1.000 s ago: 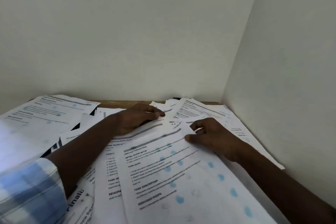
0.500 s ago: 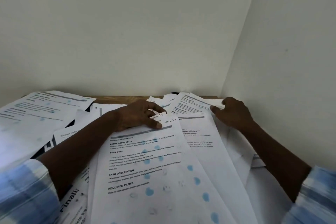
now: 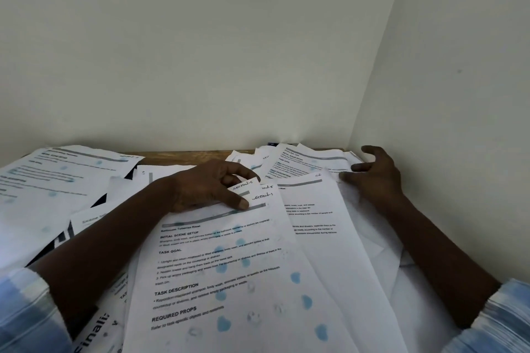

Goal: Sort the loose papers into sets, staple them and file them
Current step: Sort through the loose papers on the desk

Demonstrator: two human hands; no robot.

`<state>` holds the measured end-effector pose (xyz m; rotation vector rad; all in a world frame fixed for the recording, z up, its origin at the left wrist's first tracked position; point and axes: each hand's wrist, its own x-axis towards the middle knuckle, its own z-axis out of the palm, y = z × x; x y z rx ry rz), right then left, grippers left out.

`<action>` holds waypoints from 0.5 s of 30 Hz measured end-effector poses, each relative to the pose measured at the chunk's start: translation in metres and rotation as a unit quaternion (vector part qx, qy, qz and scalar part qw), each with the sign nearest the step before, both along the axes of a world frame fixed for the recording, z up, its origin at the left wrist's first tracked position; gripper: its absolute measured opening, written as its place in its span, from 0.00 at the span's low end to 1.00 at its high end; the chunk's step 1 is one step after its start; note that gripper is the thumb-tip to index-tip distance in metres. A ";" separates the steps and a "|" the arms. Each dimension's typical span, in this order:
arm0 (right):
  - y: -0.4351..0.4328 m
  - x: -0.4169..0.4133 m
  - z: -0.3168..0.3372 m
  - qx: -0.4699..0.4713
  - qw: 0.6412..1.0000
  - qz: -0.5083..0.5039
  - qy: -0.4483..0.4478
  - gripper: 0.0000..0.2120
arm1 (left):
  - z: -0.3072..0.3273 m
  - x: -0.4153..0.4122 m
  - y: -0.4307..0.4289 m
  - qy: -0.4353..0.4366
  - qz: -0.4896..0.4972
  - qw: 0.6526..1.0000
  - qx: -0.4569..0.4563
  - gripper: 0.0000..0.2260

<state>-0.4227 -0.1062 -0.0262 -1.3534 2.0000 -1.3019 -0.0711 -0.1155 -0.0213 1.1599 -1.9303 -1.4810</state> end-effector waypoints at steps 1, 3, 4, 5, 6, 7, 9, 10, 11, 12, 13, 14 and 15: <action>-0.001 -0.004 -0.001 0.001 0.998 0.004 -0.057 0.39 | 0.000 0.000 0.000 0.004 0.001 1.000 0.001 0.25; -0.003 -0.010 -0.003 0.009 0.986 0.020 -0.168 0.41 | 0.000 -0.001 0.000 0.009 0.002 1.000 0.004 0.25; -0.002 -0.012 -0.001 0.012 0.974 0.032 -0.222 0.38 | 0.000 -0.001 0.000 0.008 0.001 1.000 0.001 0.25; -0.001 -0.012 0.003 0.013 0.961 0.050 -0.270 0.34 | 0.000 -0.001 0.000 0.008 0.002 1.000 -0.001 0.24; 0.001 -0.012 0.008 0.016 0.950 0.065 -0.305 0.31 | 0.001 -0.002 0.001 0.008 0.003 1.000 -0.002 0.24; 0.002 -0.012 0.012 0.020 0.939 0.080 -0.333 0.29 | 0.001 -0.002 0.001 0.009 0.006 1.000 -0.002 0.24; 0.003 -0.012 0.014 0.025 0.921 0.098 -0.377 0.28 | 0.001 -0.003 0.003 0.012 0.011 1.000 0.001 0.24; 0.004 -0.011 0.016 0.021 0.910 0.105 -0.401 0.28 | 0.002 -0.003 0.004 0.012 0.011 1.000 0.000 0.24; 0.005 -0.011 0.016 0.017 0.899 0.102 -0.425 0.28 | 0.002 -0.003 0.004 0.011 0.011 1.000 -0.002 0.24; 0.006 -0.009 0.016 0.011 0.890 0.102 -0.444 0.26 | 0.002 -0.004 0.004 0.010 0.010 1.000 -0.004 0.24; 0.006 -0.008 0.016 0.000 0.886 0.099 -0.453 0.25 | 0.002 -0.004 0.004 0.010 0.009 1.000 -0.004 0.24; 0.007 -0.006 0.017 -0.016 0.892 0.092 -0.443 0.26 | 0.002 -0.004 0.004 0.010 0.009 1.000 -0.003 0.24; 0.006 -0.006 0.016 -0.035 0.906 0.084 -0.412 0.29 | 0.002 -0.004 0.004 0.010 0.009 1.000 -0.003 0.24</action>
